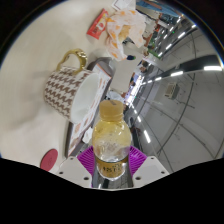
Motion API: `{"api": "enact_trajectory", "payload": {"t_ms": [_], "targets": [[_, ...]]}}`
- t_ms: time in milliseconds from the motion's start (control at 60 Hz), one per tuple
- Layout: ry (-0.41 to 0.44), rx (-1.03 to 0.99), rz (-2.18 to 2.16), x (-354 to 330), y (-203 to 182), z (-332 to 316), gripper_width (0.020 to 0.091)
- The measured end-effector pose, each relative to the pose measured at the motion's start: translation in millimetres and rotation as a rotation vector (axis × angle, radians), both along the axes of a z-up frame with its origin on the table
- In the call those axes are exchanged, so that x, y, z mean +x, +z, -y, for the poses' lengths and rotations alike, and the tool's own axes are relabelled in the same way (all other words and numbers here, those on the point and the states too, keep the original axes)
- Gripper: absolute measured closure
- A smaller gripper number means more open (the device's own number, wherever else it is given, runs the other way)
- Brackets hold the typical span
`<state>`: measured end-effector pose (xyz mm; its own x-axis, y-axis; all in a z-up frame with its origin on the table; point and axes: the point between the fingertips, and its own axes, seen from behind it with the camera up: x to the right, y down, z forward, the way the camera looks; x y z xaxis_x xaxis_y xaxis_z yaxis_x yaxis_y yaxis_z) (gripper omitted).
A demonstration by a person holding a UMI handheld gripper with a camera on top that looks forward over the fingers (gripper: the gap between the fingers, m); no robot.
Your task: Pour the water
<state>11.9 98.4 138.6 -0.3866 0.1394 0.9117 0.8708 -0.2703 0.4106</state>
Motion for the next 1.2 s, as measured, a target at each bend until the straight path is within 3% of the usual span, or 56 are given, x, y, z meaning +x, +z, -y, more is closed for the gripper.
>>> {"api": "enact_trajectory", "payload": {"t_ms": [250,617,933,1083,1200], "targets": [[0.023,-0.015,-0.165,-6.3,-2.7,-0.9,0.0705],[-0.063,0.081,-1.405,19.4,36.9,24.7,0.0705],[-0.274,0.12,-1.802,87.2,-55.5,29.5,0.0703],[-0.319,0.087,-1.888,92.4,-96.4,33.4,0.0684],[-0.3,0.123,-1.935,96.1,-91.3,31.8,0.0664]]}}
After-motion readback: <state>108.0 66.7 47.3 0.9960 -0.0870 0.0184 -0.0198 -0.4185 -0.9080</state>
